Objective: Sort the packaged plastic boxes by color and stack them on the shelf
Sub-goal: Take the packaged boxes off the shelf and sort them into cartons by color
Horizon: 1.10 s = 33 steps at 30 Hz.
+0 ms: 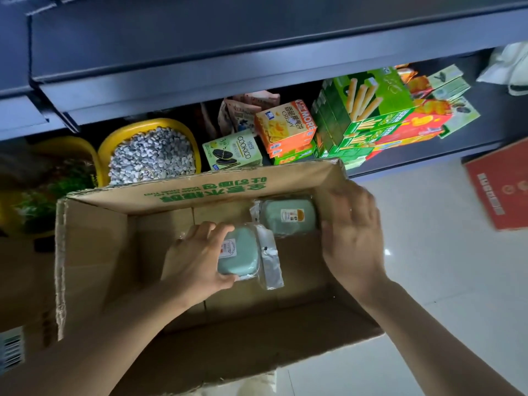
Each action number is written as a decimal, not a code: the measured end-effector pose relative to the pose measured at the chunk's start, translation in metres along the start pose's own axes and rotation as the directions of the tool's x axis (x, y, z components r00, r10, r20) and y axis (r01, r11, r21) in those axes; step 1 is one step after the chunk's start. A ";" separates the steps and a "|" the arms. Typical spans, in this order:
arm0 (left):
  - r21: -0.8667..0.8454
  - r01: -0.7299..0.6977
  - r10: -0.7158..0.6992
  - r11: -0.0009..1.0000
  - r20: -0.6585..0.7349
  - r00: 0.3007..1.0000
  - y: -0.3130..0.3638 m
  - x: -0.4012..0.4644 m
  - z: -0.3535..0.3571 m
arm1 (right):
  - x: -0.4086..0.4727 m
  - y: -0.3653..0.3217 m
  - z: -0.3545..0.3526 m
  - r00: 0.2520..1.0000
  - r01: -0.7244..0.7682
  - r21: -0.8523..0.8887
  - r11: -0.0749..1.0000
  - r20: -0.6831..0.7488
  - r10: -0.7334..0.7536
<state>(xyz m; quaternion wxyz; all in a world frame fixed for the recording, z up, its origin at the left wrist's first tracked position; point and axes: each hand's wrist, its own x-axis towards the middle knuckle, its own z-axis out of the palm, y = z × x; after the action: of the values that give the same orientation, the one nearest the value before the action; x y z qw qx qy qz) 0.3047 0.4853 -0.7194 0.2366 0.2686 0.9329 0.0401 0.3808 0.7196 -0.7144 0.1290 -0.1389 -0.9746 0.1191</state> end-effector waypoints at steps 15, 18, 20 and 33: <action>0.006 -0.191 0.188 0.982 -0.184 0.965 0.084 0.117 0.066 | -0.007 0.047 0.024 0.998 -0.056 0.169 0.984 0.051 0.048; 0.005 -0.180 0.177 0.984 -0.216 0.960 0.083 0.123 0.076 | -0.005 0.047 0.025 0.997 -0.060 0.157 0.986 0.046 0.054; 0.001 -0.191 0.186 0.982 -0.227 0.956 0.084 0.122 0.075 | -0.003 0.047 0.024 0.997 -0.072 0.146 0.987 0.052 0.065; 0.020 -0.068 0.069 0.997 -0.027 0.997 0.060 0.034 -0.054 | 0.004 0.016 -0.036 0.813 -0.150 -0.183 0.972 0.537 0.226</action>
<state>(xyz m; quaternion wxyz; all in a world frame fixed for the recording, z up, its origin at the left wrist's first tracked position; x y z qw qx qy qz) 0.2837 0.5566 -0.6740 0.2198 0.3021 0.9266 0.0428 0.3910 0.7425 -0.6835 -0.1804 -0.2024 -0.9571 0.1018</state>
